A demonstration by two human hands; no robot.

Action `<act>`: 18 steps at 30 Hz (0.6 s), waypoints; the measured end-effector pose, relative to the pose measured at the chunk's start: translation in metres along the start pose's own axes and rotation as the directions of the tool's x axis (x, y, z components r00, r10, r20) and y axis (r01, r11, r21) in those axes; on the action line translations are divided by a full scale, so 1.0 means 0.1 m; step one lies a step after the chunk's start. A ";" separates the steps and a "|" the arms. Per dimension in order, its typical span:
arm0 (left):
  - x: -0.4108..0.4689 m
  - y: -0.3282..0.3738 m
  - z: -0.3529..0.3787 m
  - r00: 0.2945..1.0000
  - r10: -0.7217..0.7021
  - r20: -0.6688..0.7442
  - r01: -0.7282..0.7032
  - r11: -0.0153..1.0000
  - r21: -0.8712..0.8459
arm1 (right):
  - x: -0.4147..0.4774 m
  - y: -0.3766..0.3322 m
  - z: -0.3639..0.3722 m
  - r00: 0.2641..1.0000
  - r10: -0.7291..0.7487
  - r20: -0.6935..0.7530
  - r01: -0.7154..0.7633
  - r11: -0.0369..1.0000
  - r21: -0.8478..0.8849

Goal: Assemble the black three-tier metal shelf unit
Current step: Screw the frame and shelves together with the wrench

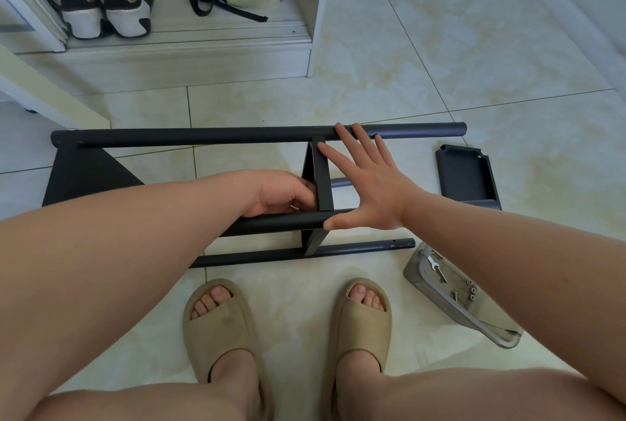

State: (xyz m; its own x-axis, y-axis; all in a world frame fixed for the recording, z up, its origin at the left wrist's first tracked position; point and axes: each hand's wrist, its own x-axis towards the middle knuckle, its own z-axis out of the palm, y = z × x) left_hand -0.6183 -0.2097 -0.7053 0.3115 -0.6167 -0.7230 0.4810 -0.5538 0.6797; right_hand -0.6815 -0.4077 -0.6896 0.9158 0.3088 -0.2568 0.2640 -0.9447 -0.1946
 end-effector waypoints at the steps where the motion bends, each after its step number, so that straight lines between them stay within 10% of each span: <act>1: 0.00 0.00 0.00 1.000 -0.004 0.002 0.004 1.000 -0.015 | 0.00 0.00 0.00 1.000 -0.001 -0.002 0.001 1.000 -0.001; 7: 0.00 0.00 -0.02 0.988 -0.155 -0.001 0.155 0.986 0.055 | 0.00 0.00 0.00 1.000 -0.003 -0.003 0.003 1.000 -0.001; 18: 0.00 -0.01 -0.02 1.000 0.000 -0.006 0.000 1.000 -0.002 | 0.00 0.01 0.01 1.000 -0.005 -0.012 0.005 1.000 -0.003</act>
State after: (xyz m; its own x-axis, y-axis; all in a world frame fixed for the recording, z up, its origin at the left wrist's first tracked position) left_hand -0.6176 -0.2080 -0.7059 0.3169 -0.6132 -0.7235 0.4824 -0.5526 0.6796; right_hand -0.6815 -0.4081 -0.6905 0.9182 0.3119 -0.2441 0.2691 -0.9435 -0.1935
